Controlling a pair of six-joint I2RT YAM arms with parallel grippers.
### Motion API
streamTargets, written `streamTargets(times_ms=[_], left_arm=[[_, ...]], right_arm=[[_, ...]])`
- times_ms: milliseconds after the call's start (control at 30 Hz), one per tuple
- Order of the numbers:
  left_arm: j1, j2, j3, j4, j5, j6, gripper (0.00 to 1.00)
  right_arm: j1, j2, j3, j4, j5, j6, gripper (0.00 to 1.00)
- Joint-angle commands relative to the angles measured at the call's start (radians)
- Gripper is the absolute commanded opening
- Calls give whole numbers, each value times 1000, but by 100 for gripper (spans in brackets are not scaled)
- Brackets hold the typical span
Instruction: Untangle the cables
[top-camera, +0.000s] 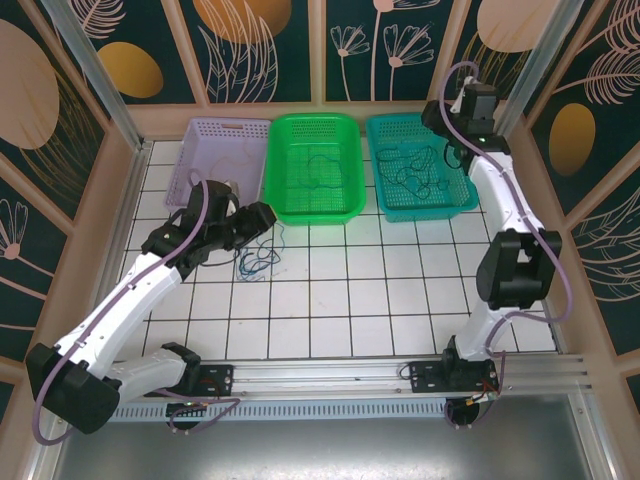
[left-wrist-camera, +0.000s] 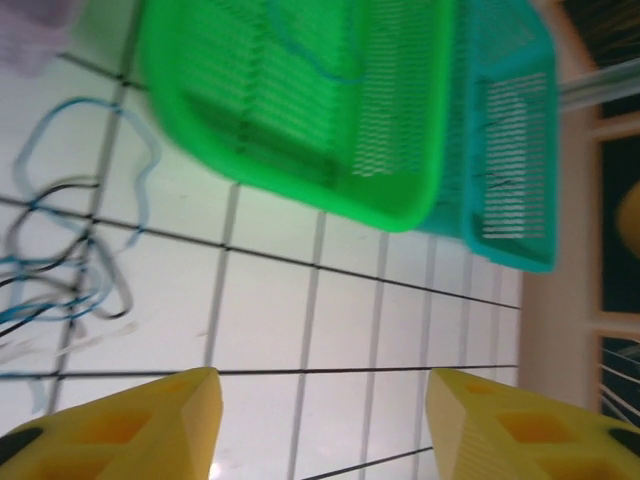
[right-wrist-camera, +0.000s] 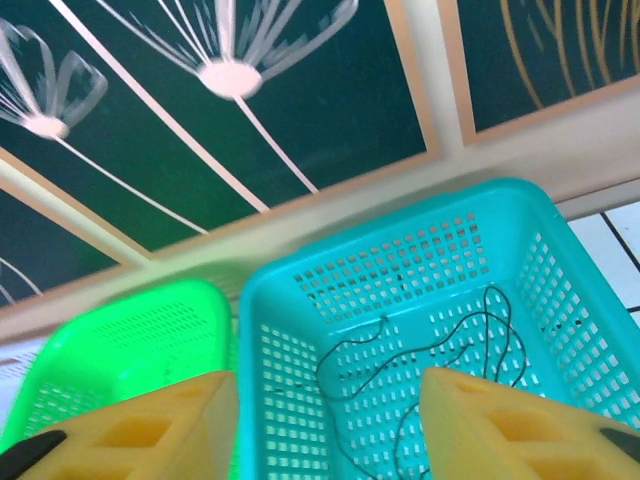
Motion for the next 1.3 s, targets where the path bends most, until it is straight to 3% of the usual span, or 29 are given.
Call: streamTargets(times_ms=[0, 133, 233, 367, 467, 533, 567, 733, 900, 1033, 1267], left_arm=[[53, 33, -26, -172, -50, 7, 60], [153, 46, -156, -152, -37, 58, 61], [180, 88, -198, -130, -70, 123, 60], [199, 153, -224, -101, -128, 216, 58], [214, 197, -266, -1, -68, 246, 57], [217, 224, -293, 109, 34, 243, 53], [217, 240, -306, 147, 70, 237, 47], [216, 297, -305, 85, 29, 282, 0], [122, 214, -264, 135, 296, 301, 0], [-32, 218, -155, 143, 364, 234, 0], [-98, 190, -92, 301, 440, 14, 0]], right_arm=[[65, -205, -102, 24, 33, 68, 48], [302, -454, -487, 162, 100, 152, 48], [504, -573, -700, 220, 142, 243, 48], [737, -639, -906, 319, 152, 359, 49], [811, -610, -968, 380, 129, 433, 51], [829, -568, -988, 412, 75, 476, 51], [836, -544, -992, 421, 60, 493, 51], [851, -462, -974, 416, 53, 567, 51], [836, -442, -977, 414, 63, 662, 58], [793, -458, -1006, 403, 34, 791, 65], [714, -505, -1041, 344, -37, 982, 68]])
